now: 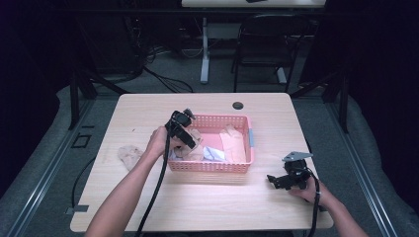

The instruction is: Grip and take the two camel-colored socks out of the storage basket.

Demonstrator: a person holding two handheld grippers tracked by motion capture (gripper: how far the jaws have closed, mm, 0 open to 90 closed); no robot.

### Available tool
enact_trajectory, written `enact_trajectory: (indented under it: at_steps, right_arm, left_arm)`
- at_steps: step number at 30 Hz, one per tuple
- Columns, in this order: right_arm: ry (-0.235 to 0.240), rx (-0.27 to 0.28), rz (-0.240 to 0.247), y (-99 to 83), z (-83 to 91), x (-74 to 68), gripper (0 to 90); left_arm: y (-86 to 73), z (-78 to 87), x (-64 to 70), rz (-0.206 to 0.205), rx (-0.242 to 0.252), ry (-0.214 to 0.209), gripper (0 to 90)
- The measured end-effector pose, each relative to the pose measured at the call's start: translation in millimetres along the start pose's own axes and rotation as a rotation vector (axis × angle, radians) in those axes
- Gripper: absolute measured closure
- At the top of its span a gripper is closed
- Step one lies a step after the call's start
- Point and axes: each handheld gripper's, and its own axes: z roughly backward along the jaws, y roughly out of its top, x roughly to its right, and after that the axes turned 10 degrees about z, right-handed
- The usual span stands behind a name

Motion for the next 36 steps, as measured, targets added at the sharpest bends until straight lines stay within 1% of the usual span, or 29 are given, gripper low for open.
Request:
enact_trajectory:
  at_steps: [2, 4, 5, 6, 7, 8, 9, 10, 11, 12, 13, 14, 15, 16, 18, 19, 20, 21, 22, 24, 25, 26, 27, 28, 29, 32, 34, 35, 36]
  right_arm:
    - [0.0, 0.0, 0.0, 0.0, 0.0, 0.0, 0.0]
    - [0.0, 0.0, 0.0, 0.0, 0.0, 0.0, 0.0]
    - [0.0, 0.0, 0.0, 0.0, 0.0, 0.0, 0.0]
    - [0.0, 0.0, 0.0, 0.0, 0.0, 0.0, 0.0]
    - [0.0, 0.0, 0.0, 0.0, 0.0, 0.0, 0.0]
    - [0.0, 0.0, 0.0, 0.0, 0.0, 0.0, 0.0]
    - [0.0, 0.0, 0.0, 0.0, 0.0, 0.0, 0.0]
    - [0.0, 0.0, 0.0, 0.0, 0.0, 0.0, 0.0]
    - [0.0, 0.0, 0.0, 0.0, 0.0, 0.0, 0.0]
    - [0.0, 0.0, 0.0, 0.0, 0.0, 0.0, 0.0]
    - [0.0, 0.0, 0.0, 0.0, 0.0, 0.0, 0.0]
    - [0.0, 0.0, 0.0, 0.0, 0.0, 0.0, 0.0]
    - [0.0, 0.0, 0.0, 0.0, 0.0, 0.0, 0.0]
    - [0.0, 0.0, 0.0, 0.0, 0.0, 0.0, 0.0]
    - [0.0, 0.0, 0.0, 0.0, 0.0, 0.0, 0.0]
    - [0.0, 0.0, 0.0, 0.0, 0.0, 0.0, 0.0]
    - [0.0, 0.0, 0.0, 0.0, 0.0, 0.0, 0.0]
    - [0.0, 0.0, 0.0, 0.0, 0.0, 0.0, 0.0]
    - [0.0, 0.0, 0.0, 0.0, 0.0, 0.0, 0.0]
    - [0.0, 0.001, -0.002, 0.0, 0.0, -0.1, 0.0]
    - [0.0, 0.0, 0.0, 0.0, 0.0, 0.0, 0.0]
    - [0.0, 0.0, 0.0, 0.0, 0.0, 0.0, 0.0]
    - [0.0, 0.0, 0.0, 0.0, 0.0, 0.0, 0.0]
    - [0.0, 0.0, 0.0, 0.0, 0.0, 0.0, 0.0]
    - [0.0, 0.002, -0.001, 0.0, -0.1, -0.1, 0.0]
    - [0.0, 0.0, 0.0, 0.0, 0.0, 0.0, 0.0]
    - [0.0, 0.001, -0.001, 0.0, -0.1, -0.1, 0.0]
    - [0.0, 0.001, -0.001, 0.0, -0.1, -0.1, 0.0]
    - [0.0, 0.0, 0.0, 0.0, 0.0, 0.0, 0.0]
  left_arm:
    - [-0.6, -3.5, -0.7, 0.004, -0.009, -0.006, 24.9]
    - [-1.5, -6.9, -0.8, 0.002, -0.019, -0.008, 29.2]
    - [-1.9, -8.3, -0.4, 0.002, -0.023, -0.012, 29.2]
    - [-2.0, -9.1, 0.2, 0.004, -0.031, -0.014, 31.3]
    - [-1.9, -9.6, 0.6, 0.003, -0.031, -0.012, 35.5]
    - [-1.6, -9.7, 0.8, 0.0, -0.029, -0.007, 35.5]
    - [-1.1, -10.5, 2.1, 0.0, -0.038, -0.001, 39.9]
    - [-1.1, -10.5, 2.1, 0.0, -0.038, -0.001, 42.2]
    - [-0.5, -12.0, 3.6, -0.004, -0.052, 0.015, 44.8]
    - [-0.5, -12.0, 3.6, -0.004, -0.052, 0.015, 46.7]
    - [-0.5, -13.0, 3.9, -0.005, -0.054, 0.019, 46.7]
    - [-0.3, -13.9, 4.1, -0.002, -0.058, 0.024, 49.5]
    - [-0.1, -14.9, 4.4, 0.0, -0.062, 0.033, 54.8]
    - [0.0, -15.7, 4.3, 0.003, -0.068, 0.036, 54.8]
    - [0.1, -17.1, 4.1, 0.003, -0.077, 0.042, 62.8]
    - [-0.1, -17.7, 4.2, 0.001, -0.079, 0.038, 75.0]
    - [-0.2, -17.4, 4.2, -0.001, -0.075, 0.032, 75.0]
    - [-0.3, -17.0, 4.7, -0.003, -0.07, 0.03, 79.9]
    - [-0.2, -16.1, 5.2, -0.008, -0.069, 0.028, 82.7]
    - [-0.2, -13.5, 5.8, -0.015, -0.061, 0.023, 84.3]
    - [-0.5, -8.6, 6.0, -0.019, -0.041, 0.025, 84.8]
    - [-0.5, -8.6, 6.0, -0.019, -0.041, 0.025, 84.8]
    - [-0.9, -2.8, 5.4, -0.019, -0.02, 0.022, 84.8]
    - [-0.9, -2.8, 5.4, -0.019, -0.02, 0.022, 84.8]
    - [-1.7, 4.6, 4.6, -0.018, 0.006, 0.025, 84.8]
    - [-2.2, 14.5, 3.3, -0.017, 0.031, 0.021, 84.7]
    - [-2.2, 22.0, 2.9, -0.021, 0.057, 0.022, 84.8]
    - [-2.2, 22.0, 2.9, -0.021, 0.057, 0.022, 84.8]
    - [-2.0, 28.1, 3.2, -0.023, 0.075, 0.02, 84.8]
